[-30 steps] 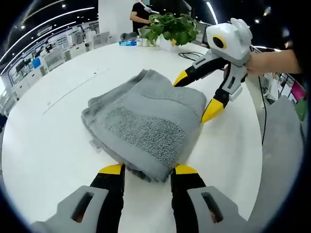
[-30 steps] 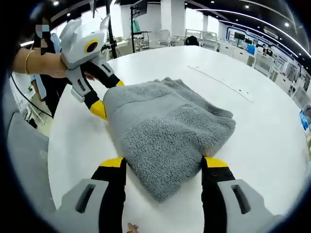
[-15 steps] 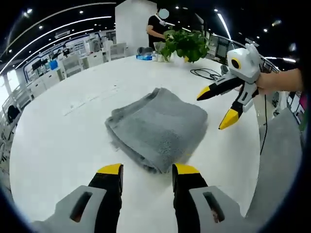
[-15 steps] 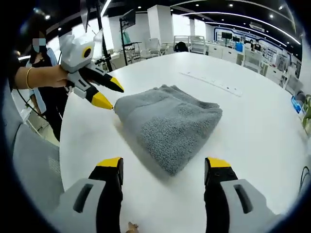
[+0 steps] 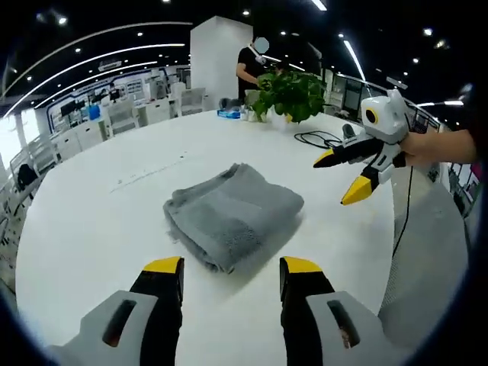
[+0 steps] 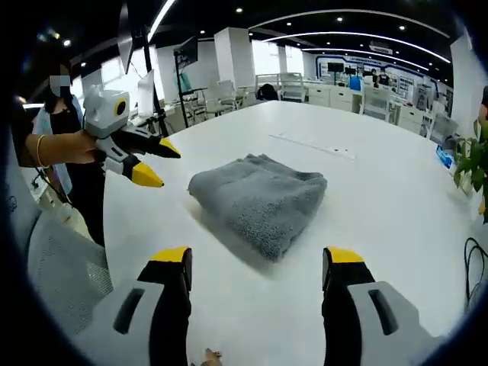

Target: Fold the towel on the table until its edges align and the towel forms a compact rectangular stack.

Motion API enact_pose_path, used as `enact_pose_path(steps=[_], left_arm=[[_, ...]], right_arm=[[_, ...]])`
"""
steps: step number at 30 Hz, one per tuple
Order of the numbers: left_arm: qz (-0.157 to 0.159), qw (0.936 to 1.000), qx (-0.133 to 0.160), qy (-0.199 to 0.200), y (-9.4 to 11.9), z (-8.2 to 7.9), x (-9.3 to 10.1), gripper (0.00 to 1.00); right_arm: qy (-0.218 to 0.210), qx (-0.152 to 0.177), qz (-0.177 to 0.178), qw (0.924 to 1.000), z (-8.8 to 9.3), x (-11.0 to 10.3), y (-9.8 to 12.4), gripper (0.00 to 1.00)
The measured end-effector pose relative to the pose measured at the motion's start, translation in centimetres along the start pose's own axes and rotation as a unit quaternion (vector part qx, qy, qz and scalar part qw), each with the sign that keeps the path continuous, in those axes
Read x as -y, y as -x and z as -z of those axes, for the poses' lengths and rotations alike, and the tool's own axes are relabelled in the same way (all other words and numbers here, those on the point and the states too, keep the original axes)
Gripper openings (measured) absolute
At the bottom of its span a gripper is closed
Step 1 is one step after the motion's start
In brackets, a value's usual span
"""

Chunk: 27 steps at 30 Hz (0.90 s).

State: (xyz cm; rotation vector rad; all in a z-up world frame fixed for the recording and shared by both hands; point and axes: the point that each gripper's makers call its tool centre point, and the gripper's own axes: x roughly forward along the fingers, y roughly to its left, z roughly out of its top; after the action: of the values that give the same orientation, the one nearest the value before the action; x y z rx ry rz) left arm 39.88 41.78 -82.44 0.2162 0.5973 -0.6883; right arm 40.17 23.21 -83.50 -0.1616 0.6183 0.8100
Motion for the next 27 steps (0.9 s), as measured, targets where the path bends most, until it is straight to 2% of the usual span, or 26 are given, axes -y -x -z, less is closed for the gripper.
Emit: enact_pose_path(steps=[8, 16, 27], left_arm=[[0.003, 0.9997, 0.022, 0.007, 2.0, 0.0, 1.9, 0.57], [-0.003, 0.9995, 0.027, 0.015, 3.3, 1.3, 3.4, 0.68], [-0.001, 0.9988, 0.040, 0.030, 4.9, 2.2, 5.3, 0.71]], right_arm=[[-0.007, 0.009, 0.003, 0.9999, 0.8, -1.7, 1.6, 0.71], [-0.027, 0.022, 0.011, 0.9993, 1.5, -3.6, 3.1, 0.74], [-0.047, 0.026, 0.011, 0.9985, 3.1, -5.0, 4.6, 0.75]])
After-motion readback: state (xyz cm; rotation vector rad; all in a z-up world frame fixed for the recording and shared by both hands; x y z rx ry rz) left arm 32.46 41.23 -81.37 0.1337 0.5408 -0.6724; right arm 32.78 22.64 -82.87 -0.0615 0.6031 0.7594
